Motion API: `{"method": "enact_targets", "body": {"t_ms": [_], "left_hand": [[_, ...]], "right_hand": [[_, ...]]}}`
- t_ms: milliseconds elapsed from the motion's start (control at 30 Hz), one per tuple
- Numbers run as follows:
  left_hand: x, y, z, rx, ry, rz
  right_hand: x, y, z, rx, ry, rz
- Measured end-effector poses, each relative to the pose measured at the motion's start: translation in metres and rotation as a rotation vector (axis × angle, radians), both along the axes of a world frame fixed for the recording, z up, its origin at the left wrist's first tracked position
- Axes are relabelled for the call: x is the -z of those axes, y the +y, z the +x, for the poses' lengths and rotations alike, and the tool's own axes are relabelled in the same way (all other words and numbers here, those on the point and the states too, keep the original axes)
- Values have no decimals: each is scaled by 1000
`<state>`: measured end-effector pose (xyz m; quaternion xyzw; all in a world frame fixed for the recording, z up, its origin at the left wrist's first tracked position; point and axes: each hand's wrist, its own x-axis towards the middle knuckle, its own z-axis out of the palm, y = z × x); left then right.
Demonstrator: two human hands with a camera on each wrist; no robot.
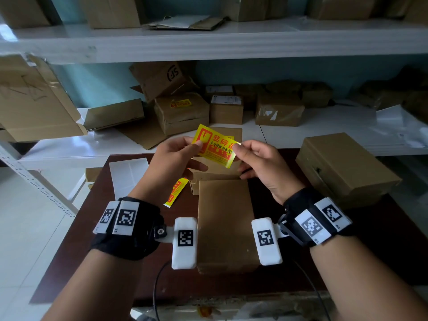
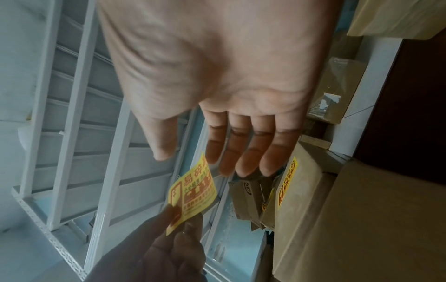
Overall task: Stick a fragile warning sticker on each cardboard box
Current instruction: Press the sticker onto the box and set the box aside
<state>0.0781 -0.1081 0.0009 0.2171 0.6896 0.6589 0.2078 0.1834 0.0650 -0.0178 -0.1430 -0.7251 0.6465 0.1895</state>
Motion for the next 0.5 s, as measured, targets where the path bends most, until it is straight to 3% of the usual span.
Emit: {"method": "enact_targets", "body": {"t_ms": [500], "left_hand": [[-1, -4, 1, 23, 47, -34]], "right_hand": [[5, 8, 1, 48, -101, 77]]}}
